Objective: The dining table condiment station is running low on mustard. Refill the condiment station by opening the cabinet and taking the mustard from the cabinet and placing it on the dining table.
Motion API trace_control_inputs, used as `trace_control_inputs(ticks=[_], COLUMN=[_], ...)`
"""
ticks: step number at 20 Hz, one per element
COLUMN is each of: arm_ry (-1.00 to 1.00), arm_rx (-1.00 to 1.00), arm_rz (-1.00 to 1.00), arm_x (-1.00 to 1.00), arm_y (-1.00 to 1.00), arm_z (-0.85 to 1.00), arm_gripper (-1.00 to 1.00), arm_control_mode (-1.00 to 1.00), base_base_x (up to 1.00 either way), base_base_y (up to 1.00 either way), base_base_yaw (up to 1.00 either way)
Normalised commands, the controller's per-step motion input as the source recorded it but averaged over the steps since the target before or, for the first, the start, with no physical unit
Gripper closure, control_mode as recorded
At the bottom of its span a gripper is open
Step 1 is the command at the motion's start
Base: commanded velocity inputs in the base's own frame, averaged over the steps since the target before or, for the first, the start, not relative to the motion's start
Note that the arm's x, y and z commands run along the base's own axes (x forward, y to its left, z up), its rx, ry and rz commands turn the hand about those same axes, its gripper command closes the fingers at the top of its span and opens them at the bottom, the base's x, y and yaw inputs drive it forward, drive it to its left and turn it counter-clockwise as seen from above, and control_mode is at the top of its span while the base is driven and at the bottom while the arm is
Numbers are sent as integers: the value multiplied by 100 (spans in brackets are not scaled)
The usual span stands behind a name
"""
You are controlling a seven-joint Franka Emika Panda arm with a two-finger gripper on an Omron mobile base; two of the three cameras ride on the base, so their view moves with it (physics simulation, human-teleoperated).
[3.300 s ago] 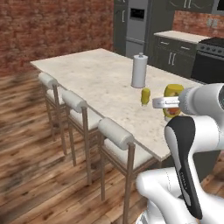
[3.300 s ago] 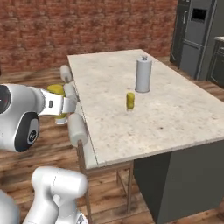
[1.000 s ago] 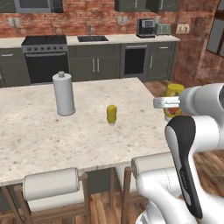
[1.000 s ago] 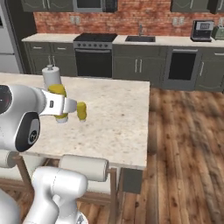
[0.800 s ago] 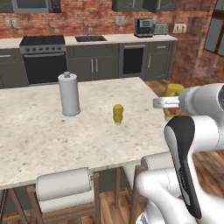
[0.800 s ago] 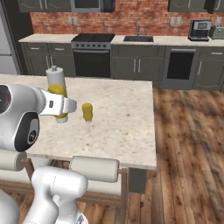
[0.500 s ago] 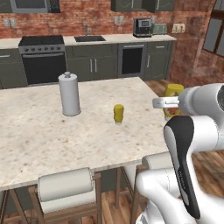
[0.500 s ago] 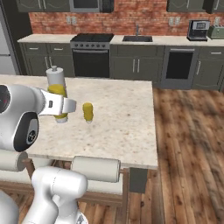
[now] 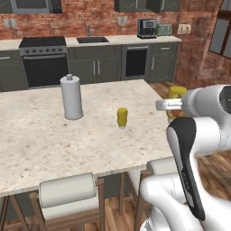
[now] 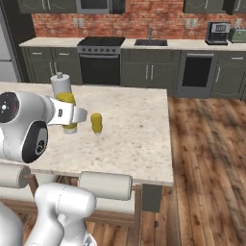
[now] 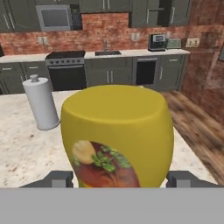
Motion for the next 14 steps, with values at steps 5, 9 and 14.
trace_control_inputs(ticks=[5,9,14], arm_ry=[-2,0,0], arm_rx=[4,2,0], arm_rz=[14,27,33], arm_x=[71,68,49], arm_y=[-15,-7,-2], arm_z=[-37,-27,-24], arm_gripper=[100,100,100], arm_control_mode=[-100,-100,-100], base_base_x=[0,0,0], base_base_y=[0,0,0], base_base_yaw=[0,0,0])
